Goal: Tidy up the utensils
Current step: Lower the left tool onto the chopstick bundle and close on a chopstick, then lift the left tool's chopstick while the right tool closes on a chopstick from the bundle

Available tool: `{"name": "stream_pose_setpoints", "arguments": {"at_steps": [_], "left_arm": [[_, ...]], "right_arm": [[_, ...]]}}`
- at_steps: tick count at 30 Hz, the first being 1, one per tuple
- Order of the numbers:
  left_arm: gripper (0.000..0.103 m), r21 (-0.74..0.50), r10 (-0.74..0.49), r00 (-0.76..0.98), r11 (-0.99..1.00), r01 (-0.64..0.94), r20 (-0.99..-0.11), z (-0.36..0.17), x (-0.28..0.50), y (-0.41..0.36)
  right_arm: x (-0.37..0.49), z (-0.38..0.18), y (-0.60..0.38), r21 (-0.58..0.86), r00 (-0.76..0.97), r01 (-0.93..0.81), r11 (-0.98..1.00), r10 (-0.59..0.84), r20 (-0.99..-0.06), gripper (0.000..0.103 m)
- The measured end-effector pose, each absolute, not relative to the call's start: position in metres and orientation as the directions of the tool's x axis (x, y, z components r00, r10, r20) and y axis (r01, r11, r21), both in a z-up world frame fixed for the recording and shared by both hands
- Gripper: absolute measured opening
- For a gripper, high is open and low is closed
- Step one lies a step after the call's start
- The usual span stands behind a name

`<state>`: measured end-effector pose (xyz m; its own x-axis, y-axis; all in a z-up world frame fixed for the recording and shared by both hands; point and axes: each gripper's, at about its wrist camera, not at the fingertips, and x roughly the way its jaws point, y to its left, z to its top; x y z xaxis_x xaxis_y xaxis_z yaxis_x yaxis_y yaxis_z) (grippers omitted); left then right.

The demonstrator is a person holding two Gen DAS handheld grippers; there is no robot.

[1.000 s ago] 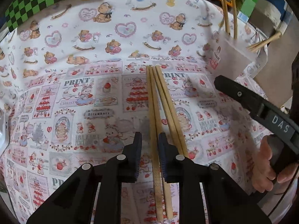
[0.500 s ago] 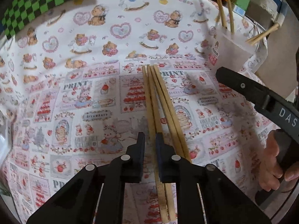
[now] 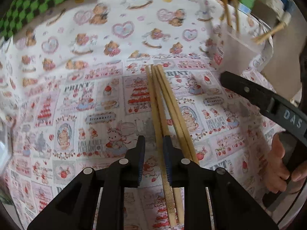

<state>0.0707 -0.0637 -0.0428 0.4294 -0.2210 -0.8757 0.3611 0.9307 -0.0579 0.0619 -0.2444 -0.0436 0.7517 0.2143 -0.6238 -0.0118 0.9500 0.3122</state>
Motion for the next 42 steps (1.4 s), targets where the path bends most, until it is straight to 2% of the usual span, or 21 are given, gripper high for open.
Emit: {"name": "stream_pose_setpoints", "arguments": {"at_steps": [2, 3, 4, 6, 11, 13, 15, 21, 26, 30, 32, 33, 36, 42], "left_arm": [[0.020, -0.060, -0.232, 0.436, 0.926, 0.373, -0.870, -0.044, 0.070, -0.064], [0.030, -0.067, -0.236, 0.435, 0.927, 0.368, -0.869, -0.045, 0.073, -0.062], [0.044, -0.073, -0.230, 0.434, 0.934, 0.348, -0.871, -0.046, 0.075, -0.059], [0.046, -0.105, -0.233, 0.416, 0.946, 0.306, -0.879, -0.048, 0.082, -0.050], [0.039, -0.136, -0.257, 0.397, 0.942, 0.306, -0.881, -0.047, 0.085, -0.048], [0.026, -0.149, -0.261, 0.392, 0.944, 0.294, -0.882, -0.046, 0.084, -0.047], [0.020, -0.170, -0.270, 0.397, 0.948, 0.270, -0.877, -0.046, 0.084, -0.044], [0.020, -0.141, -0.259, 0.410, 0.945, 0.296, -0.875, -0.047, 0.082, -0.046], [0.020, 0.019, -0.158, 0.426, 0.924, 0.382, -0.891, -0.048, 0.067, -0.071], [0.020, -0.009, -0.181, 0.390, 0.915, 0.402, -0.903, -0.048, 0.066, -0.070], [0.007, -0.013, -0.170, 0.386, 0.926, 0.378, -0.907, -0.047, 0.068, -0.065], [0.006, -0.012, -0.166, 0.388, 0.929, 0.370, -0.907, -0.046, 0.067, -0.063], [0.006, -0.024, -0.188, 0.459, 0.940, 0.340, -0.868, -0.032, 0.064, -0.056], [0.006, -0.129, -0.267, 0.644, 0.958, 0.255, -0.717, 0.015, 0.049, -0.024]], "right_arm": [[0.062, -0.044, -0.244, 0.309, 0.750, -0.011, 0.951, 0.212, -0.626, 0.077], [0.062, -0.044, -0.243, 0.307, 0.751, -0.010, 0.952, 0.210, -0.626, 0.076], [0.062, -0.044, -0.243, 0.306, 0.751, -0.010, 0.952, 0.209, -0.626, 0.076], [0.061, -0.043, -0.244, 0.305, 0.751, -0.003, 0.952, 0.203, -0.628, 0.076], [0.060, -0.041, -0.245, 0.307, 0.752, -0.004, 0.952, 0.205, -0.626, 0.076], [0.060, -0.041, -0.245, 0.300, 0.754, 0.002, 0.954, 0.196, -0.627, 0.077], [0.061, -0.041, -0.246, 0.312, 0.750, 0.001, 0.950, 0.206, -0.629, 0.076], [0.062, -0.043, -0.245, 0.317, 0.742, 0.007, 0.948, 0.207, -0.637, 0.077], [0.062, -0.044, -0.244, 0.314, 0.742, 0.008, 0.949, 0.205, -0.638, 0.077], [0.063, -0.045, -0.243, 0.316, 0.741, 0.013, 0.949, 0.203, -0.640, 0.077], [0.063, -0.045, -0.243, 0.311, 0.741, 0.011, 0.950, 0.201, -0.640, 0.077], [0.063, -0.045, -0.243, 0.309, 0.741, 0.010, 0.951, 0.200, -0.641, 0.077], [0.063, -0.045, -0.242, 0.307, 0.740, 0.006, 0.952, 0.202, -0.641, 0.077], [0.062, -0.044, -0.242, 0.302, 0.749, 0.002, 0.953, 0.199, -0.632, 0.076]]}}
